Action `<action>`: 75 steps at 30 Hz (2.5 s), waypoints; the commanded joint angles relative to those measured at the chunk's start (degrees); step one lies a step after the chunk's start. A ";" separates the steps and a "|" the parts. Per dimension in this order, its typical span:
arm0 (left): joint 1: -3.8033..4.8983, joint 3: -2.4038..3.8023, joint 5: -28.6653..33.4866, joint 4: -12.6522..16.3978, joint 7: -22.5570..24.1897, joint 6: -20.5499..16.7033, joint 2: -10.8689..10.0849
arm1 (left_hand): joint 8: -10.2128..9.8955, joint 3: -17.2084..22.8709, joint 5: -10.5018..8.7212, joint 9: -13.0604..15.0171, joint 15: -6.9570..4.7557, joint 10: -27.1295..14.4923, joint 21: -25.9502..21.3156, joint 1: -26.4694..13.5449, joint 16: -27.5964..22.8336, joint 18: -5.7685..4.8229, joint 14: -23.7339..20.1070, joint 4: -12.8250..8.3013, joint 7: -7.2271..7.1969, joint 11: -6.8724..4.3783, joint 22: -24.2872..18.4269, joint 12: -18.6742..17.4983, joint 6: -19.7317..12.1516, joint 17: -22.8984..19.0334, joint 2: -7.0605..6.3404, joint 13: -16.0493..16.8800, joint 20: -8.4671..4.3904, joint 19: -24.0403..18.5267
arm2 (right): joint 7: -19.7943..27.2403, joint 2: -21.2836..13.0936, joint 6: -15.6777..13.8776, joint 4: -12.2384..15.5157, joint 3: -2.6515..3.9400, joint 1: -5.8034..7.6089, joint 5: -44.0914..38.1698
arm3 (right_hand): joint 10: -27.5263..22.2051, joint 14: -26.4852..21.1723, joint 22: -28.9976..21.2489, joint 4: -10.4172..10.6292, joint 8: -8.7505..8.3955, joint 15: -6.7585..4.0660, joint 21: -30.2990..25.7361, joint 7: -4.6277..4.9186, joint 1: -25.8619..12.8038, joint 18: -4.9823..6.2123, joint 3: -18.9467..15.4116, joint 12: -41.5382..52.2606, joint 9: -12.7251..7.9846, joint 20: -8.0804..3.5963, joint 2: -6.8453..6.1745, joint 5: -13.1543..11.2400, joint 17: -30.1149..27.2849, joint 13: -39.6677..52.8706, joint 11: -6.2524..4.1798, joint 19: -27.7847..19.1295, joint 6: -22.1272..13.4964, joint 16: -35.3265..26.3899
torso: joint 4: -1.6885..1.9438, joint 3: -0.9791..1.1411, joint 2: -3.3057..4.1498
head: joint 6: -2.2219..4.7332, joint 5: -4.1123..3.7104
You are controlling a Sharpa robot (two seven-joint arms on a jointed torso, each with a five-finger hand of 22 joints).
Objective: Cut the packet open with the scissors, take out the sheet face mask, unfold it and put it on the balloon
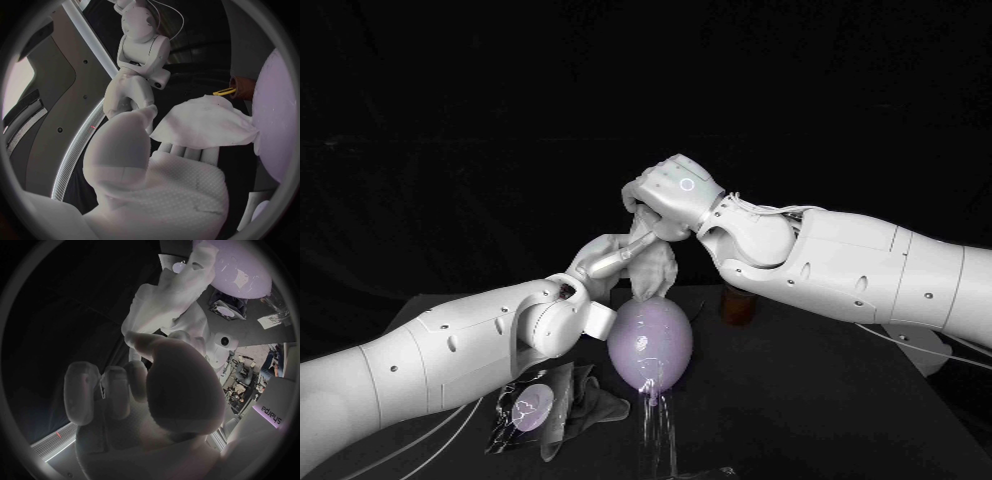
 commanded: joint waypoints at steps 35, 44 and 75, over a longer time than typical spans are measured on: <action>0.41 0.44 0.09 -1.54 2.76 -9.67 -0.57 | -3.26 -8.37 -0.23 -0.14 2.48 -8.89 -2.07 17.16 -0.65 -1.78 -9.63 -6.94 4.11 2.07 -0.68 -0.13 -5.47 -1.99 -5.39 -0.01 0.12 -14.10 | -1.68 -0.89 -2.61 1.82 -0.27 -0.25 -1.33 | 3.38 6.09 13.01 -0.34 0.42 0.37 0.47 0.28 -0.73 -0.54 -0.15 0.34 0.08 0.23 0.16 -0.16 15.05 8.80 0.35 2.56 0.00 0.20 | 0.04 0.00 0.00 | 0.09 0.11; 0.42 0.43 -6.66 -1.72 -2.03 -13.61 -0.30 | -2.94 -8.62 -0.21 0.01 2.29 -8.12 -1.06 18.28 0.12 -1.20 -8.17 -7.51 4.83 2.30 -0.19 0.52 -4.52 -1.71 -4.75 0.10 0.04 -10.40 | -2.77 -0.79 -2.97 2.05 -0.24 0.11 -1.73 | 3.40 6.09 13.05 -0.36 0.44 0.36 0.61 0.27 -0.74 -0.57 -0.16 0.43 0.09 0.24 0.19 -0.16 15.05 8.85 0.34 2.64 0.03 0.20 | -0.01 -0.03 -0.02 | 0.14 0.29; 0.41 0.47 -6.58 1.21 3.18 -16.10 -0.05 | -4.12 -7.49 -0.20 -0.55 0.95 -6.86 -0.72 19.85 1.29 -0.32 -4.02 -9.35 2.96 1.07 -0.41 0.31 -5.12 -1.22 -5.45 -0.14 0.13 -9.03 | -0.76 3.02 5.26 -2.14 -0.56 0.23 -1.17 | 3.39 6.09 12.94 -0.46 0.48 0.34 0.26 0.24 -0.78 -0.49 -0.20 0.31 0.09 0.25 0.24 -0.16 15.05 8.79 0.32 2.44 0.08 0.20 | 0.00 -0.11 0.06 | -0.12 0.05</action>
